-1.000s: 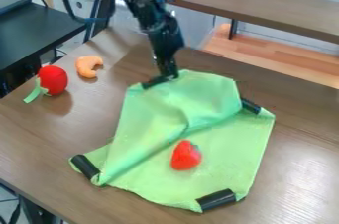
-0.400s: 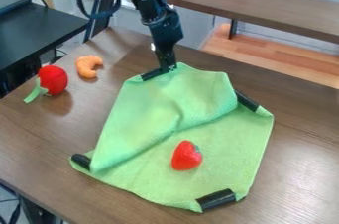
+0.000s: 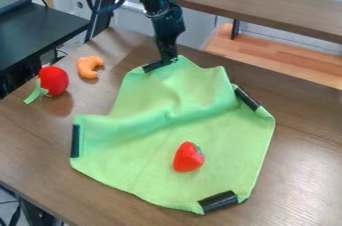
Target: Unfold the cloth bottom right to the top left
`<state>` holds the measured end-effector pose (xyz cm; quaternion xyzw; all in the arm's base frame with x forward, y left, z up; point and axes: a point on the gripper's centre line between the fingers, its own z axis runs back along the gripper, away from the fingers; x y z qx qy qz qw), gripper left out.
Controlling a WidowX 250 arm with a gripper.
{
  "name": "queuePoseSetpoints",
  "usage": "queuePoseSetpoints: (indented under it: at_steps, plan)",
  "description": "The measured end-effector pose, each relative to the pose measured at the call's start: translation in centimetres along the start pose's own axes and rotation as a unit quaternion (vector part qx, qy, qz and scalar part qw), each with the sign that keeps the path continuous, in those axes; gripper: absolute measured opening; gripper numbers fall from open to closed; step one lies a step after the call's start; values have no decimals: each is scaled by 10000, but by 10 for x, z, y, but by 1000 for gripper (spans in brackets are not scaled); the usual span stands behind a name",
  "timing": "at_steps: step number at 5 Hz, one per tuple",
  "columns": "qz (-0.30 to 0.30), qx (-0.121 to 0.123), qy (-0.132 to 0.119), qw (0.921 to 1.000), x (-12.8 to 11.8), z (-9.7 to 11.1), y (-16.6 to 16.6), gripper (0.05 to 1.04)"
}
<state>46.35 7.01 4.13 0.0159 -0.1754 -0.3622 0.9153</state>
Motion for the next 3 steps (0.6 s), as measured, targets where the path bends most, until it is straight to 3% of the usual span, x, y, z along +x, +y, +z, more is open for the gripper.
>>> queuePoseSetpoints:
  at_steps: [3]
  plan:
    - [-59, 267, 50, 9996, -2, -1, 9, 70]
